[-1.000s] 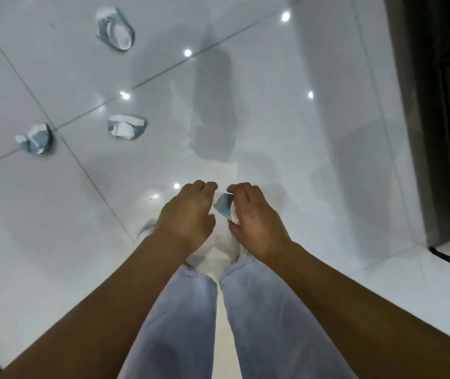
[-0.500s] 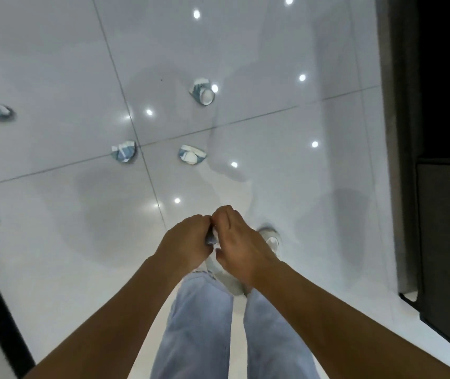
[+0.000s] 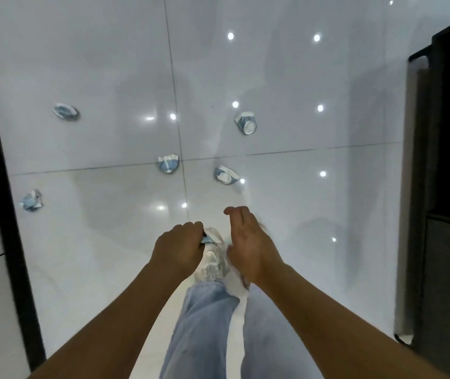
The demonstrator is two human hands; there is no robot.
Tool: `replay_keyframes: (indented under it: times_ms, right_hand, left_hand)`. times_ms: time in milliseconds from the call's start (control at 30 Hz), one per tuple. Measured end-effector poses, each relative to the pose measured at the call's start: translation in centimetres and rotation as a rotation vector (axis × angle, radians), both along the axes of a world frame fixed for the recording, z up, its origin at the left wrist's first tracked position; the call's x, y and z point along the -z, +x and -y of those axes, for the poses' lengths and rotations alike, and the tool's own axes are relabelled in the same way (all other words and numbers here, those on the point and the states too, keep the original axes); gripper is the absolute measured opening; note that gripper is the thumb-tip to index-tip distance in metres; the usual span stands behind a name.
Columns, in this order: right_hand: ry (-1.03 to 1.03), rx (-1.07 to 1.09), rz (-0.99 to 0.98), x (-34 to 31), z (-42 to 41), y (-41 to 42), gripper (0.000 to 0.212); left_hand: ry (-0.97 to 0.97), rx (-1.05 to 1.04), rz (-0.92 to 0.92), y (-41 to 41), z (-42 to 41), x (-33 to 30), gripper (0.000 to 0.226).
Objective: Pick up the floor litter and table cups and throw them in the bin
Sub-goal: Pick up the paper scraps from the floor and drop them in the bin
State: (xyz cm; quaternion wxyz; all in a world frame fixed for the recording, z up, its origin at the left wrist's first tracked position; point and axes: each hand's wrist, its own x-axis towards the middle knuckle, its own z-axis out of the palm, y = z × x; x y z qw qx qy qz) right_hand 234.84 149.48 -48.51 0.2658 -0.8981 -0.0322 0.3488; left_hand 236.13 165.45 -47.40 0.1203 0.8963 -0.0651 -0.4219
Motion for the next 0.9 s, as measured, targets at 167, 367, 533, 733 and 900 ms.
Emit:
replay_keyframes:
  times_ms: [167,367,533,733,900]
  right_hand:
    - [-0.072,0.024,-0.048,0.6,1.6,3.3,0.067]
    - [-0.178,-0.102,-0.042,5.8,1.9,8.0,0.059]
    - [-0.203,-0.147,-0.083,13.5,0.5,10.6,0.062]
    - [-0.295,-0.173,-0.123,26.7,-1.0,10.8,0.07]
    - [-0.362,-0.156,-0.123,35.9,-1.6,10.2,0.083]
  left_hand:
    - [0.031,-0.117,-0.036,1.4,-1.7,0.1,0.011]
    - [0.009,-0.287,0.005,4.0,-1.8,4.1,0.011]
    - [-0.01,-0.346,0.037,5.4,-2.0,11.1,0.01]
    - [-0.013,-0.351,0.1,6.1,-4.2,21.7,0.008]
    - [-0.061,-0.361,0.105,6.4,-5.6,29.4,0.007]
